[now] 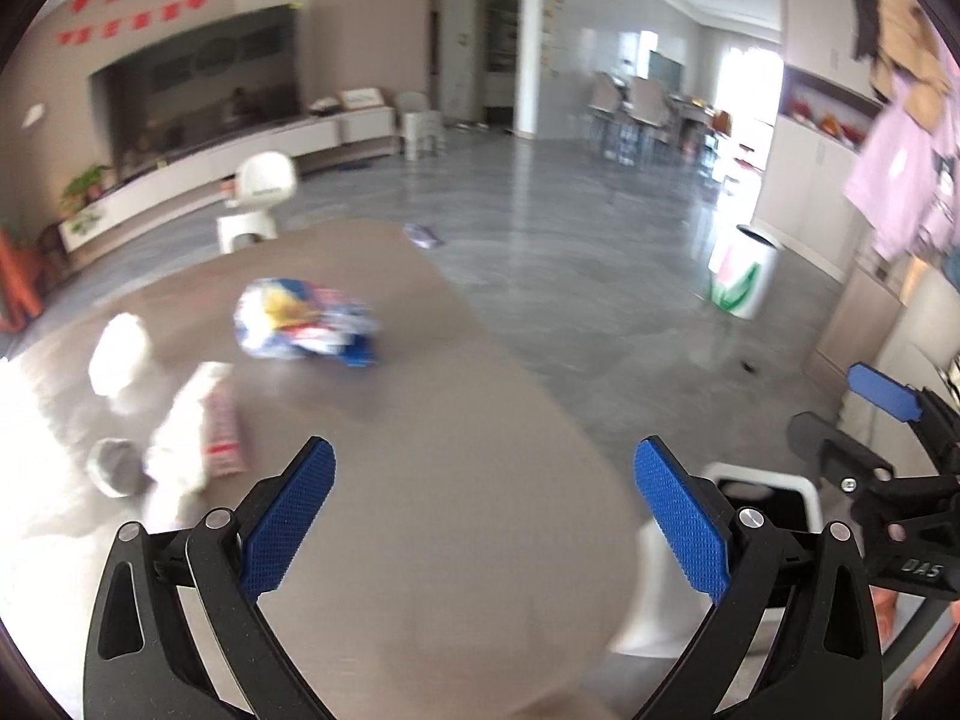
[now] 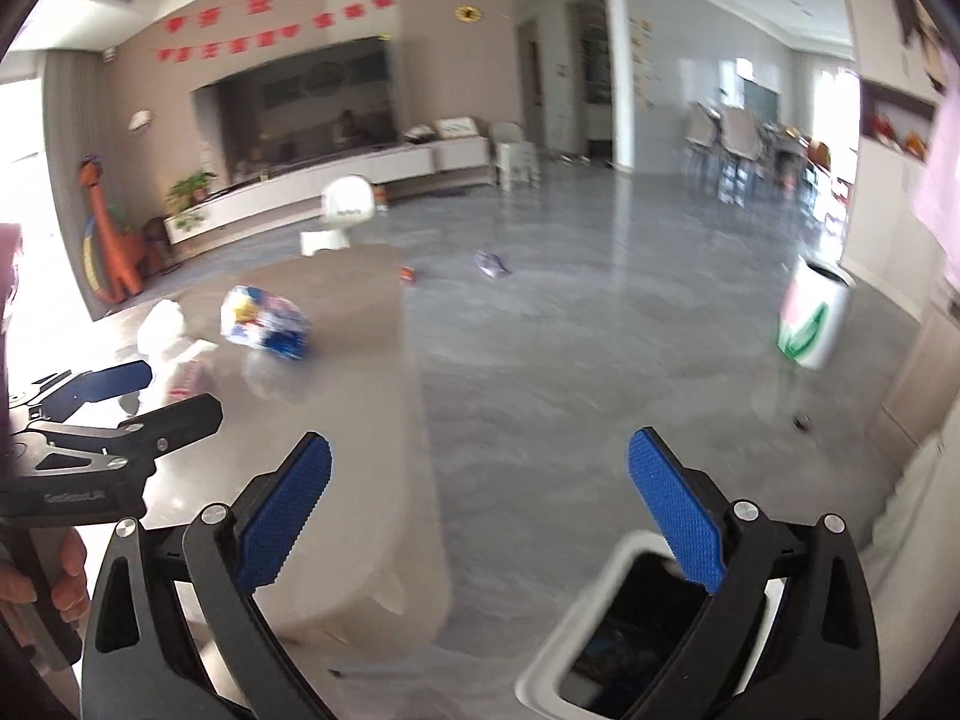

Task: Collect trash
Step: 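Return both open tools to the table, then grasp the grey sponge with the left tool while the right tool grasps the white tissue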

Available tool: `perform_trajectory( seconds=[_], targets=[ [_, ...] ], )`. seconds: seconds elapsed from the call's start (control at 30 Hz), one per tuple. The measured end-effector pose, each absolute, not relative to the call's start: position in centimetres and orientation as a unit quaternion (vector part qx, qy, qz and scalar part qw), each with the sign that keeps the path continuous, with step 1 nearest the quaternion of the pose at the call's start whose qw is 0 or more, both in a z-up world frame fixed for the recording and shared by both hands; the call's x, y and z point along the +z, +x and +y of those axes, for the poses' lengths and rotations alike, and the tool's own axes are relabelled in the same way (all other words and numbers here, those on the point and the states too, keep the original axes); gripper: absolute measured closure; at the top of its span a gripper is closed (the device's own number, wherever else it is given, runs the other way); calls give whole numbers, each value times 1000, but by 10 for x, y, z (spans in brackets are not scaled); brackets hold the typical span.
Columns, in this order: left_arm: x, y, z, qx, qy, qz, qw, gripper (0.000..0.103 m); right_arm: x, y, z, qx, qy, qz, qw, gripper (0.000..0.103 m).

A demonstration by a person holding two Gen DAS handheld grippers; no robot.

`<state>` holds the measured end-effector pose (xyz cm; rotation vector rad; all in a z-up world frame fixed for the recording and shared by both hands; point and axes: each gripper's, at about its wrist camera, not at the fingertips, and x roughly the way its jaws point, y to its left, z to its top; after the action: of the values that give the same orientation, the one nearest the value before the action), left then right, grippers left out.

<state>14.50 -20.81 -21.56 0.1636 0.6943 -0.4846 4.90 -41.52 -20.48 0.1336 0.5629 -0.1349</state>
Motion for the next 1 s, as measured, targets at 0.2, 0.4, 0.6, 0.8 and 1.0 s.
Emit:
perform_trajectory(
  seconds=[0.2,0.4,0.6,0.8,1.0],
  targets=[
    [-210,174,-140,-183,59,329,925,5,-192,89,-357,-12,43,266,963,4],
    [-216,200,-80,-146,46,326,933,5,-190,126,-302,29,24,265,964,4],
    [-230,227,-22,-111,20,335,935,5,-196,170,-247,70,16,266,961,4],
    [-250,256,20,-80,13,346,935,5,-207,210,-202,94,8,268,959,4],
    [-281,293,42,-72,19,363,929,5,-221,237,-180,99,0,276,956,4]
  ],
)
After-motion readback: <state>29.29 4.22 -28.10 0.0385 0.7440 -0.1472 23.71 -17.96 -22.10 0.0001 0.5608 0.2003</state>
